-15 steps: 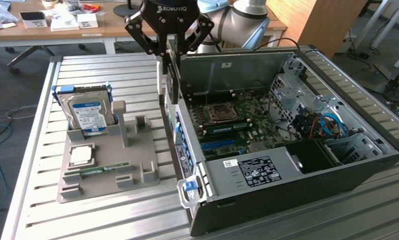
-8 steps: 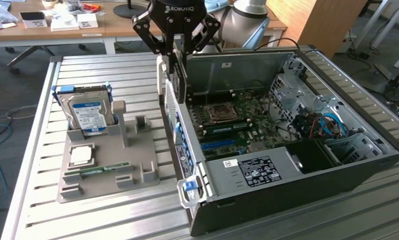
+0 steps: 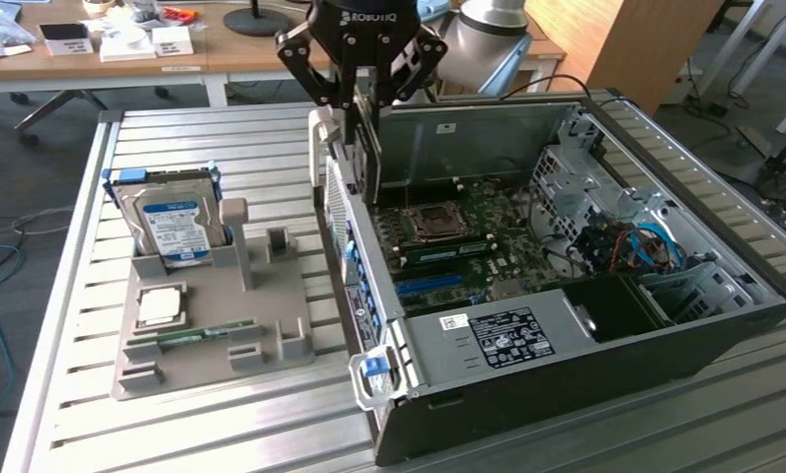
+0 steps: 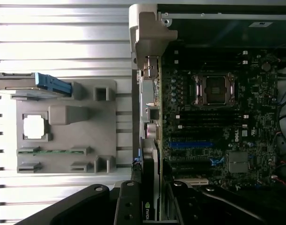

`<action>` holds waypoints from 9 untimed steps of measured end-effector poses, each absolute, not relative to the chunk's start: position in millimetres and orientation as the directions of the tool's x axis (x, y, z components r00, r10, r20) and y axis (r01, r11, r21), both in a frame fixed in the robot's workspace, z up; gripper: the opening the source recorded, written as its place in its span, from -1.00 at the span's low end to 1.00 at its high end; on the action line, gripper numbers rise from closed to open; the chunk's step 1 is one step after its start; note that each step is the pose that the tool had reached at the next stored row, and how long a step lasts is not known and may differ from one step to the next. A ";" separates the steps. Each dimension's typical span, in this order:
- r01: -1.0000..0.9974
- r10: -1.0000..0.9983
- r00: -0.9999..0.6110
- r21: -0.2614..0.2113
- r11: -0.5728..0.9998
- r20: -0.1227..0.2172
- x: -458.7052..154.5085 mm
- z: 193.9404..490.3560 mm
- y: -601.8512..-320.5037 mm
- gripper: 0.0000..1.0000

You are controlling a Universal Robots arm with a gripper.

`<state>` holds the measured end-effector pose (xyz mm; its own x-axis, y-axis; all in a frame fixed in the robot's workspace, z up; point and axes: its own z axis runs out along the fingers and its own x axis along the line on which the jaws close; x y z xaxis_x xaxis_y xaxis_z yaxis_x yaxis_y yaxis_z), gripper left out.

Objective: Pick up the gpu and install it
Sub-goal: 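Pick up the gpu and move the gpu toward the slot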

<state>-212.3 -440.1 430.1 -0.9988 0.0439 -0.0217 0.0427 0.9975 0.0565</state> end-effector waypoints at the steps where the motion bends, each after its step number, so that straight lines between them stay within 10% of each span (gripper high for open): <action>1: 0.043 0.044 -0.999 0.056 0.997 -0.022 -211.0 430.1 -440.1 -0.46; 9: 0.043 0.044 -0.999 0.057 0.997 -0.022 -201.2 430.0 -440.1 -0.46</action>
